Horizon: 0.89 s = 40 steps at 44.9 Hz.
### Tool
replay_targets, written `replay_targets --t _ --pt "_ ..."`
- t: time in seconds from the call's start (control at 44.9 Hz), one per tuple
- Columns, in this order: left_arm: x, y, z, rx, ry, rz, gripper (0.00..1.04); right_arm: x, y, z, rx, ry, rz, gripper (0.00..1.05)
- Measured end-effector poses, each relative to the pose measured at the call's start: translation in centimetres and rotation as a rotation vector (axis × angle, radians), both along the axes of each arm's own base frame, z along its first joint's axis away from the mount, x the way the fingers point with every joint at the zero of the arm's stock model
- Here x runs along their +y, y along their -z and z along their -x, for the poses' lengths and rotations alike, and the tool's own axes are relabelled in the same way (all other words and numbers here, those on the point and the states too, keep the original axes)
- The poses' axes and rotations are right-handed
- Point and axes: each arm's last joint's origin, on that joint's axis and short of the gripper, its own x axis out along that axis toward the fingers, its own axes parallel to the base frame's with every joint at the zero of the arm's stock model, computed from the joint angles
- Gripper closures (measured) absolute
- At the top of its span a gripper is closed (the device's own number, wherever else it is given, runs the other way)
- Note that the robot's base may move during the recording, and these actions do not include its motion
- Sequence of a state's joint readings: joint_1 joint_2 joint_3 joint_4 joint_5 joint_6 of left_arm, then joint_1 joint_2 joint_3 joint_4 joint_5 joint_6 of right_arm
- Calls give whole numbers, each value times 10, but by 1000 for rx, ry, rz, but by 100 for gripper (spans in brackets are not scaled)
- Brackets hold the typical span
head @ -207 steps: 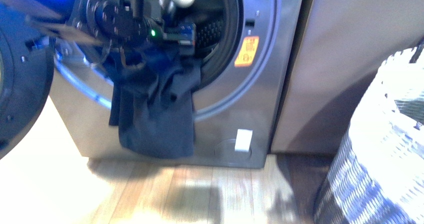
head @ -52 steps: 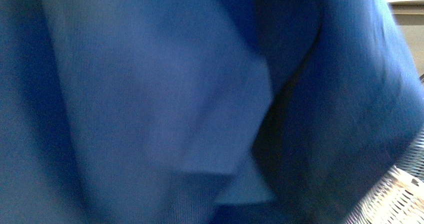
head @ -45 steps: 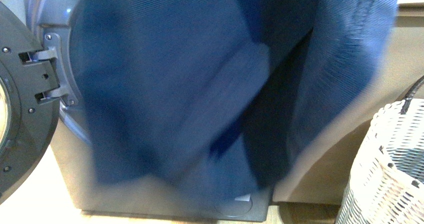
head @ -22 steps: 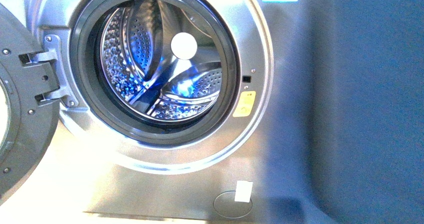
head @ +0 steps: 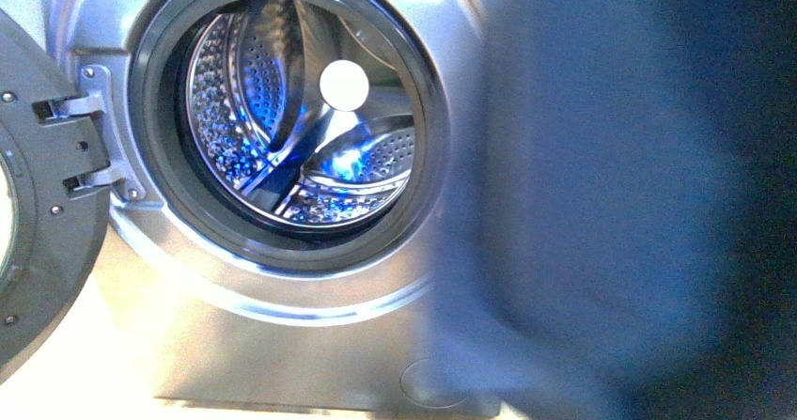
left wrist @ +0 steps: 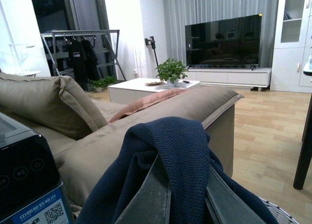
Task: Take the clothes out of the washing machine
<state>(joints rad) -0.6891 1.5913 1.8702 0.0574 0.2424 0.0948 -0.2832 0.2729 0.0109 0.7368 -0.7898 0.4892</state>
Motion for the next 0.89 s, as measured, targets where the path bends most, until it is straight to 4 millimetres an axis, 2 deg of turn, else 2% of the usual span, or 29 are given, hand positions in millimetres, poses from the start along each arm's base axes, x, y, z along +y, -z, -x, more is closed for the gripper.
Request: replay_targets --t 0.156,0.311,0.423,0.601,0.801,0.89 --pt "0 0 0 0 -1 0 98 -1 -26 0 -75 -46 -9 7" --pt "0 0 0 0 0 0 98 3 -44 -1 -100 -81 -2 7" --pt "0 0 0 1 0 0 98 9 -55 -9 -124 -108 10 7" --pt "0 0 0 0 1 0 98 15 -73 -36 -166 -97 29 7" --pt "0 0 0 0 1 -1 98 15 -88 -92 -138 -35 42 7" --pt "0 0 0 0 1 -1 98 17 -90 -110 -109 -54 42 7"
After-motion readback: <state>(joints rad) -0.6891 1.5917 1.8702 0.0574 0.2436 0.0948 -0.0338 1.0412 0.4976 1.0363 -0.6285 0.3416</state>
